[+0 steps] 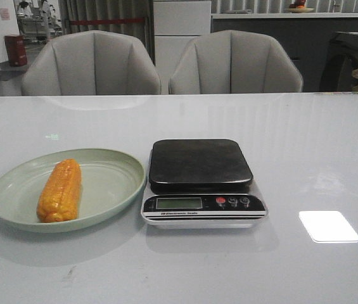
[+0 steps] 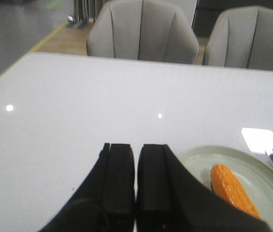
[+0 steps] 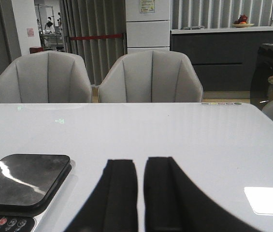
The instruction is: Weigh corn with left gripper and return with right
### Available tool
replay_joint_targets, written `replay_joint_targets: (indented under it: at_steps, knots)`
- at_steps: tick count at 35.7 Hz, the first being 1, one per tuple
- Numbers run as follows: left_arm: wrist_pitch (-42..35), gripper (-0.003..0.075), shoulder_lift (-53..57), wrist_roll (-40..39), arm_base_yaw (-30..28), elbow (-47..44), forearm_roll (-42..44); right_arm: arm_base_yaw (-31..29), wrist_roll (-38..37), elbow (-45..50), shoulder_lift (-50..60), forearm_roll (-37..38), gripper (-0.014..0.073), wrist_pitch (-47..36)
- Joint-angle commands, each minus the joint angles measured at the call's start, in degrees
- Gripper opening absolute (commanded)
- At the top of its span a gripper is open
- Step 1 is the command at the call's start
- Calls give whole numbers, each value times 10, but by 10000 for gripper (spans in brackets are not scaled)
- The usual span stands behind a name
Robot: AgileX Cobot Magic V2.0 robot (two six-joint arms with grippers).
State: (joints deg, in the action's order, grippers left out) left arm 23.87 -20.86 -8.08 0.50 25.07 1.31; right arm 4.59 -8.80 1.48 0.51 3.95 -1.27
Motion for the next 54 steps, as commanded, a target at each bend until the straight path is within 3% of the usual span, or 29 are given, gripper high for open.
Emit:
replay_joint_targets:
  at_steps: [1, 9, 12, 21, 24, 41, 54]
  knots:
    - [-20, 114, -37, -6, 0, 21, -13, 0, 5, 6, 11, 5, 207, -44]
    - [-17, 119, -71, -7, 34, 13, -13, 0, 5, 6, 11, 5, 207, -44]
    - [-16, 158, -88, -7, 47, 24, -7, 0, 5, 6, 11, 5, 207, -44]
    - [17, 564, -164, -7, 83, 91, -8, 0, 5, 6, 11, 5, 207, -44]
    - [32, 630, -204, -7, 91, 116, -13, 0, 5, 6, 11, 5, 207, -44]
    - [-1, 627, -537, -46, 261, 256, -43, 0, 5, 6, 11, 5, 207, -44]
    - [-19, 627, -733, -83, 267, 319, -43, 0, 5, 6, 11, 5, 207, -44]
